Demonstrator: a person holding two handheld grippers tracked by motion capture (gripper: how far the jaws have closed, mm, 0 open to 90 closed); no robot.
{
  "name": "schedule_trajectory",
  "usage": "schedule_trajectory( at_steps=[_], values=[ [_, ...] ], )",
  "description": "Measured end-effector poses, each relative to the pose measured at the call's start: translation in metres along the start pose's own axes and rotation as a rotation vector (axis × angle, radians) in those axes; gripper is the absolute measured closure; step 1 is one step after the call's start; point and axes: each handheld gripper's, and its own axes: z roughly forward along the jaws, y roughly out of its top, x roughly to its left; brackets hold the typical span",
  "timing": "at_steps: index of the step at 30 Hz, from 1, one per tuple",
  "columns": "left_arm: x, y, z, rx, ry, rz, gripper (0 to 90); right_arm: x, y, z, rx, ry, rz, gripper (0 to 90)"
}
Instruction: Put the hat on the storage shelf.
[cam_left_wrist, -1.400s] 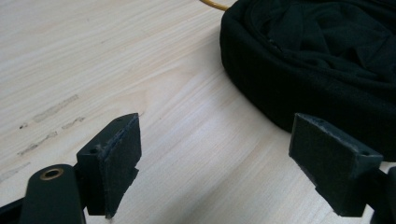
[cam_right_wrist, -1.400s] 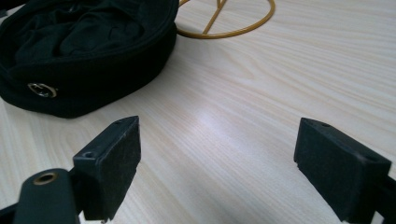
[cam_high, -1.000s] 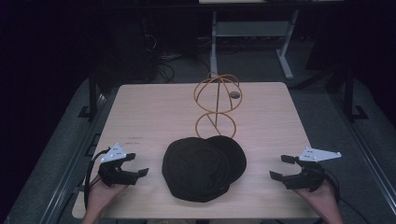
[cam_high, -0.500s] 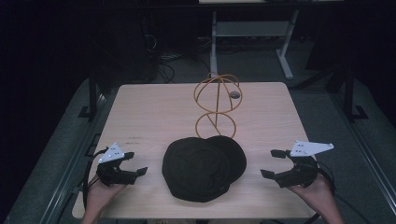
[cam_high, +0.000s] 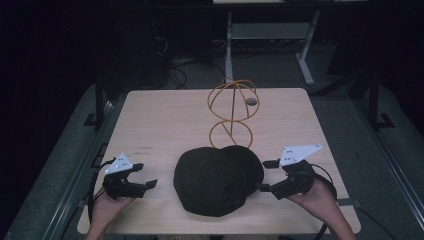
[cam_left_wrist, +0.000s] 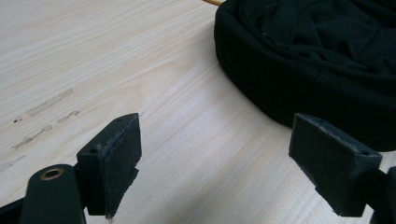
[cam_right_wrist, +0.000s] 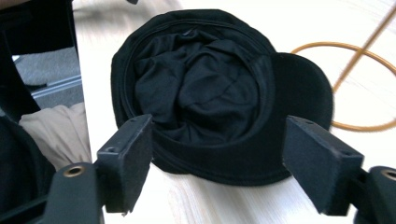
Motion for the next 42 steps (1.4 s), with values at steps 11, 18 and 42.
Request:
schedule_trajectory(
  at_steps=[11,18,42],
  values=[
    [0.0,0.001,0.001,0.001,-0.004,-0.005,16.3,0.009,0.017,0.022,0.054,0.053,-0.032,29.7],
    [0.001,0.002,0.001,0.005,-0.009,-0.013,16.3,0.021,0.033,0.044,0.1,0.098,-0.086,28.7],
    [0.004,0.002,0.0,-0.007,-0.008,-0.028,16.4,0.058,0.058,0.11,0.245,0.171,-0.188,53.1]
  ],
)
